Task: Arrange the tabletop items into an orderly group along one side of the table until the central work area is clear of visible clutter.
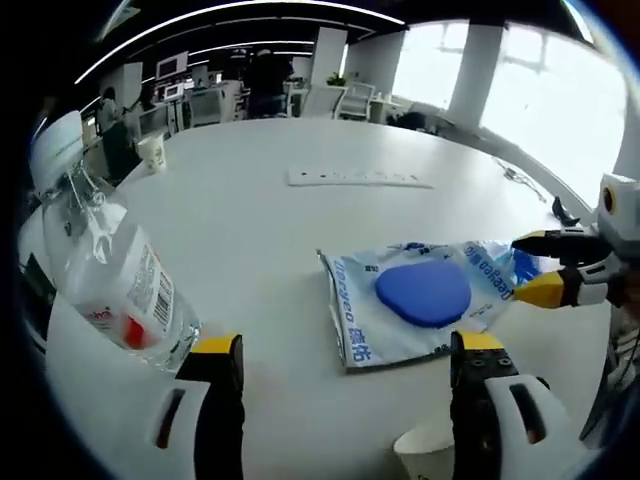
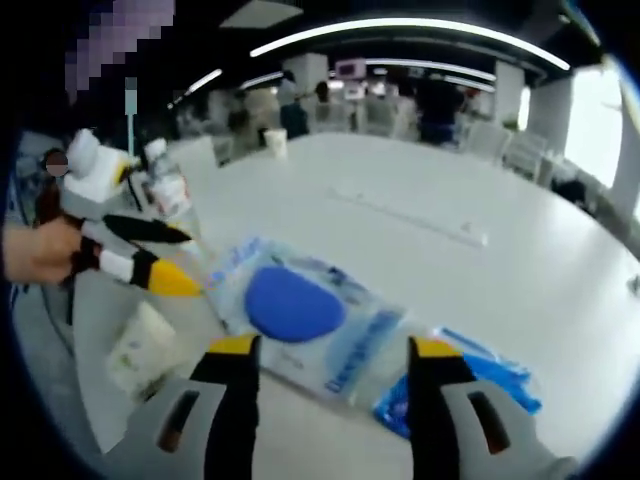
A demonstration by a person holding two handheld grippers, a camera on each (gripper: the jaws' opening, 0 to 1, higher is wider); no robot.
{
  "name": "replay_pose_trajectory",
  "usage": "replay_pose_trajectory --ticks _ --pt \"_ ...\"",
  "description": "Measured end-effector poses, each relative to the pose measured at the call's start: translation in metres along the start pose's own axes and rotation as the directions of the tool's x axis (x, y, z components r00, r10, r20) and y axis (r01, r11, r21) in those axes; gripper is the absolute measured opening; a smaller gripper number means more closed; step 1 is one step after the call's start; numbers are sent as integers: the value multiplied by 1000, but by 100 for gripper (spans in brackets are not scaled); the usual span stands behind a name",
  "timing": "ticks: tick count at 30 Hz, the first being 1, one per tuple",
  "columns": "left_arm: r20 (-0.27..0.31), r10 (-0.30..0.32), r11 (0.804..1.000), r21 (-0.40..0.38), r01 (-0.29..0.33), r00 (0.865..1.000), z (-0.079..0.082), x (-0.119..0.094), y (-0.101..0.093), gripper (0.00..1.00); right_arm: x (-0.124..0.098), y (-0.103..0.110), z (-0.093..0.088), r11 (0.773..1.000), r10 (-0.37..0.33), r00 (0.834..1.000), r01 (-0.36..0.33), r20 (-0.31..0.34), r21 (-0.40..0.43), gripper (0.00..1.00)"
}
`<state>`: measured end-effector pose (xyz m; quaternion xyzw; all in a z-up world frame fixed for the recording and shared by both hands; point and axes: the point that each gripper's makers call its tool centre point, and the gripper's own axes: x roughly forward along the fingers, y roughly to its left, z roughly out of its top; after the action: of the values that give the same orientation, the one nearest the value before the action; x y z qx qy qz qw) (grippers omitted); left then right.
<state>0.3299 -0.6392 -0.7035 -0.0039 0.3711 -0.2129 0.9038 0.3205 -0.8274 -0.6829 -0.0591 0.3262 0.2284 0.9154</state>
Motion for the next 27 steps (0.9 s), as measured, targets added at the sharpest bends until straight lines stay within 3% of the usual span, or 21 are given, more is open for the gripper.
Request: replay_pose_trajectory --ticks 18,27 --pt "53 65 997 -41 -62 996 -4 -47 16 87 -22 13 7 999 33 999 -32 28 -28 57" --pt "139 90 992 -98 -77 986 1 -76 30 92 -24 25 10 996 78 997 -77 29 -44 57"
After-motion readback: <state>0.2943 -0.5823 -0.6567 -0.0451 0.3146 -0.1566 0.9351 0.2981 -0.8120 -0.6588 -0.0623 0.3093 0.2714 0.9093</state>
